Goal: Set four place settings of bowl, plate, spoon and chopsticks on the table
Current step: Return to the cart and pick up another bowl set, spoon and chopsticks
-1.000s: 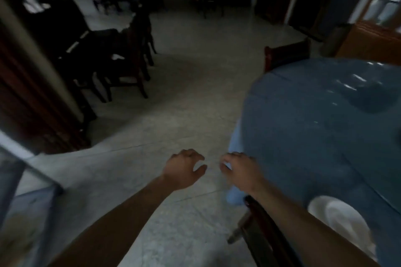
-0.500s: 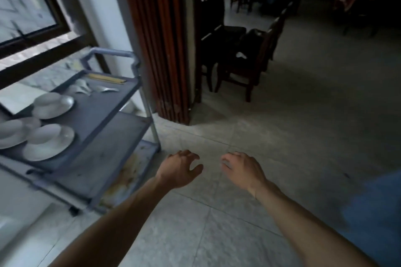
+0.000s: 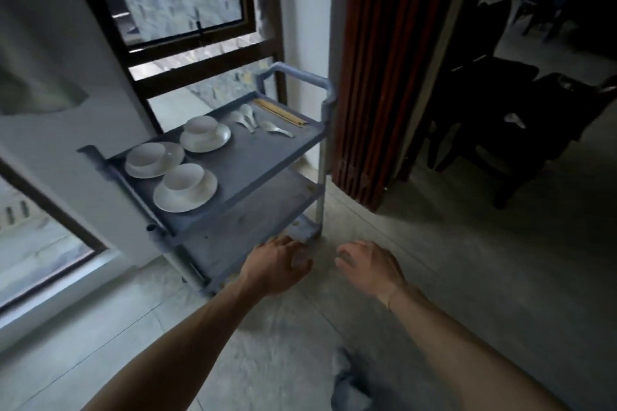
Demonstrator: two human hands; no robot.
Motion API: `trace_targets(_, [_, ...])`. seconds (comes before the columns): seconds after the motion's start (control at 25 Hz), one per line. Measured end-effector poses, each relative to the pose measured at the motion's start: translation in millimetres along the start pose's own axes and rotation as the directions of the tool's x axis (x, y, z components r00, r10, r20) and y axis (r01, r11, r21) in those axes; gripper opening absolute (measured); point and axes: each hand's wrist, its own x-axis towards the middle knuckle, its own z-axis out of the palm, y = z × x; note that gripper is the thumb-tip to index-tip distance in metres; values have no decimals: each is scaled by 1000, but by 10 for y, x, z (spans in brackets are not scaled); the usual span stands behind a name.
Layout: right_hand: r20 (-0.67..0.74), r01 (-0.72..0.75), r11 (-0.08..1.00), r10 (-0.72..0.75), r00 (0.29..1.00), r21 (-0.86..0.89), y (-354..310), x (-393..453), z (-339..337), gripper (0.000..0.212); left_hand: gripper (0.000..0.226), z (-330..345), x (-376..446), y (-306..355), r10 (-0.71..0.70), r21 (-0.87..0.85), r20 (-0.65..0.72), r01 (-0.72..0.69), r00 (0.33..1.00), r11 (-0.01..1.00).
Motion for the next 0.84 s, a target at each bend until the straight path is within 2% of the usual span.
trace_targets(0.2, [78,160,987,-157,985,-34,43,954,-94,30,53,-152,515,-271,-163,-13,-12,162,987,987])
trace_targets(0.36, [125,280,960,-278,952,2,47,1612,-168,26,50,-257,794,-423,-291,-35,-21,291,956,956])
trace_targets(0.64, [251,416,907,-418,873,64,-267,2424,-104,37,51,-353,870,-841,-517,-90,-29,513,855,854])
trace_targets(0.84, [309,484,871,-486,818,88,-627,2932,109,34,49,-384,914,-1235,-638,-146,-22,629,770,764])
